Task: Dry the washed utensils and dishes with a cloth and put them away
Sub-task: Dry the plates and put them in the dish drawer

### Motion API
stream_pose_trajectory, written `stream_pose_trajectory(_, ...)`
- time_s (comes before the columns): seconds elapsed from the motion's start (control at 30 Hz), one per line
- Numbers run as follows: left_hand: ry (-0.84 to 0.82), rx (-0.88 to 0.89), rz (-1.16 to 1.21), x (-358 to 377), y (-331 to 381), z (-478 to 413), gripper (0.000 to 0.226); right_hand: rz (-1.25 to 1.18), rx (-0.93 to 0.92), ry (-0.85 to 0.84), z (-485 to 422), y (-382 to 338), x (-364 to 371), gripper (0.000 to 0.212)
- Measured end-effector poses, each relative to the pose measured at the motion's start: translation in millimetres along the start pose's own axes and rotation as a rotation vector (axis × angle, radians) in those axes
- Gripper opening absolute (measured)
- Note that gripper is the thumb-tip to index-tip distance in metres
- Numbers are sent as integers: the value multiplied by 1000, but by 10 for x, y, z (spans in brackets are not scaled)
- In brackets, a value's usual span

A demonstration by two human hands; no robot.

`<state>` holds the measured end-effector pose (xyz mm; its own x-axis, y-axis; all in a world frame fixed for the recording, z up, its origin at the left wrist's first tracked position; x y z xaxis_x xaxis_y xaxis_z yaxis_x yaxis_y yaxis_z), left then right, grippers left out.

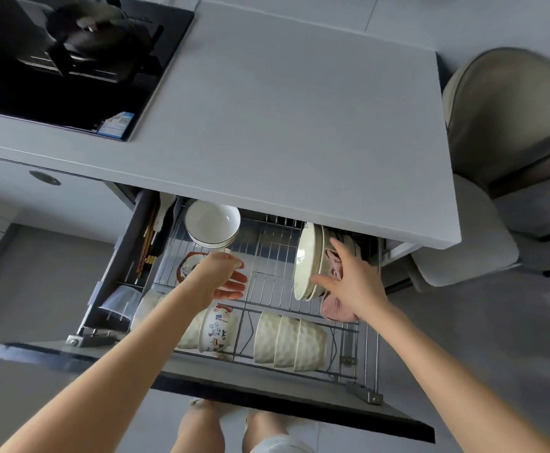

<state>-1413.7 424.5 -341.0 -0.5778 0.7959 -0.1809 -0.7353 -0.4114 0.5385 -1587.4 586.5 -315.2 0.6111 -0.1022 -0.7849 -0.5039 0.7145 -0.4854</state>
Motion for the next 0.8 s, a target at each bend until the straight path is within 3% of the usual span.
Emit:
stream_pose_trajectory(0.13, 21, 27, 117, -411, -121, 378, 18, -101, -191, -58, 275, -861, -123, 82)
stream_pose_trajectory(0.33, 246, 85, 350, -1728, -530, 977, 16, -144, -537, -250, 550, -2520, 129, 72)
stream_pose_trajectory(0.53, 492, 140, 619, -3311, -1450, 1796, 9, -133, -824, -414, 990, -4410, 873, 64)
stream_pose_trajectory(0.8, 847, 98, 876, -5534, -3285, 2916, 8, -127, -1111, -595, 1980, -7003, 2366, 61)
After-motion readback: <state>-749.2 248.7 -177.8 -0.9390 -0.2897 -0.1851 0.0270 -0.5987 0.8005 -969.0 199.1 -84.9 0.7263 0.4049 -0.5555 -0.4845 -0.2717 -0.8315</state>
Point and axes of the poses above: each hand's wrist, its own z-axis away from the middle knuckle, its own x-axis out of the palm, y = z × x, the point moved 6 cm from there along -z, towards the middle knuckle, and after that the axes turned 3 degrees about -z, right-handed, at the moved point
